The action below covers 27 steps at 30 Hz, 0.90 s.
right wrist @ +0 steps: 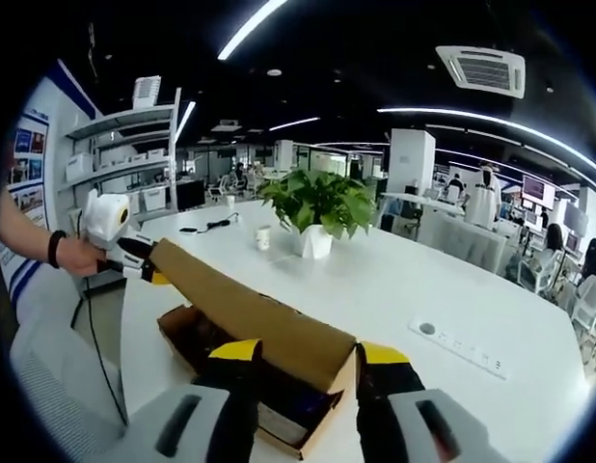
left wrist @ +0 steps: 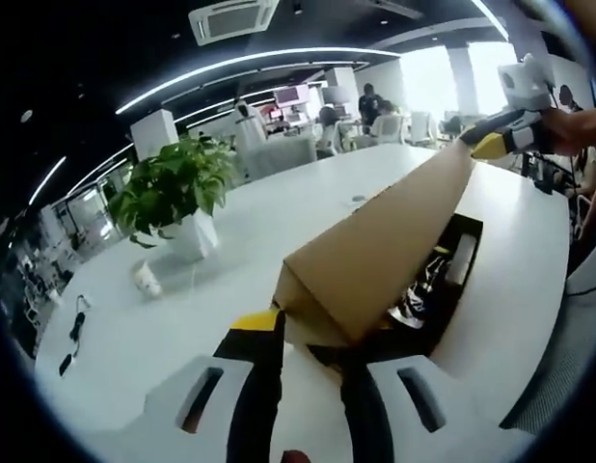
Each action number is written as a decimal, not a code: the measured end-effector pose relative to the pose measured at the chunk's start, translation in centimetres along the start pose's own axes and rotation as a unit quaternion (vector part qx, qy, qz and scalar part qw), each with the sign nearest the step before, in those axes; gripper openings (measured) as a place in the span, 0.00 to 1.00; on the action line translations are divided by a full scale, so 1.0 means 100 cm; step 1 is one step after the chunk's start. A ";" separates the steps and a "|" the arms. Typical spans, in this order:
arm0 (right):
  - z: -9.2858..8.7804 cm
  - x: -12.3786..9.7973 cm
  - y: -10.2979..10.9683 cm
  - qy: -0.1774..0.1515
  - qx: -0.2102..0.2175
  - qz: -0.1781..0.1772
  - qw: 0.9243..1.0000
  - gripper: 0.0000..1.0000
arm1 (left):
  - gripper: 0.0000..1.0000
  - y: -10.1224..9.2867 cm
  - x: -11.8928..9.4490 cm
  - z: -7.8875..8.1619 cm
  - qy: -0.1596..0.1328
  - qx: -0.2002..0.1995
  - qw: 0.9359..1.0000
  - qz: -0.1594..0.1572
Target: Operate the shoe box by opening the lid, removing the specified soft item, and placing it in the target area until the item is outside and the box remains undamaged.
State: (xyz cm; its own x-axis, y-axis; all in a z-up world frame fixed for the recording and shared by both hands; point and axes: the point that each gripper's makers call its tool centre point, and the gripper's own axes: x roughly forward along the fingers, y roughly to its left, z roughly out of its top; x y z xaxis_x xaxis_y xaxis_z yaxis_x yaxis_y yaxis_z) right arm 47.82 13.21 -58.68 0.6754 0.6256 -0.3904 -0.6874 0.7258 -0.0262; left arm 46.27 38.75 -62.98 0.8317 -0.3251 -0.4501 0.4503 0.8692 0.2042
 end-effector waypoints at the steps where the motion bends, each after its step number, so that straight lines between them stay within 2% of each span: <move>1: 0.000 -0.001 -0.001 -0.001 0.000 0.002 1.000 0.37 | 0.16 0.002 0.000 0.001 -0.001 -0.001 1.000 0.004; 6: -0.003 -0.002 -0.004 0.001 -0.001 0.005 1.000 0.34 | 0.14 0.005 0.002 0.004 0.000 0.000 1.000 0.005; 12: -0.013 0.008 -0.023 0.021 -0.026 -0.027 0.999 0.29 | 0.12 0.011 0.004 0.009 0.001 -0.001 1.000 0.006; 18: -0.008 0.020 -0.036 0.019 -0.030 -0.048 0.998 0.21 | 0.11 0.014 0.005 0.012 0.005 0.004 1.000 0.006; 24: 0.000 0.034 -0.038 0.020 -0.051 -0.063 0.997 0.11 | 0.10 0.019 0.007 0.017 0.005 0.000 1.000 0.008; 27: 0.002 0.038 -0.043 0.021 -0.052 -0.072 0.996 0.09 | 0.09 0.021 0.009 0.019 0.005 -0.001 1.000 0.011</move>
State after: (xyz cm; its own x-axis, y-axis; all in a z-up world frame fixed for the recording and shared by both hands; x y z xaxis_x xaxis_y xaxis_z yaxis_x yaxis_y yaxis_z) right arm 53.37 12.55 -59.84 0.7589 0.5027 -0.4141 -0.6094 0.7723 -0.1794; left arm 48.56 39.61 -61.28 0.8381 -0.3022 -0.4542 0.4312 0.8769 0.2123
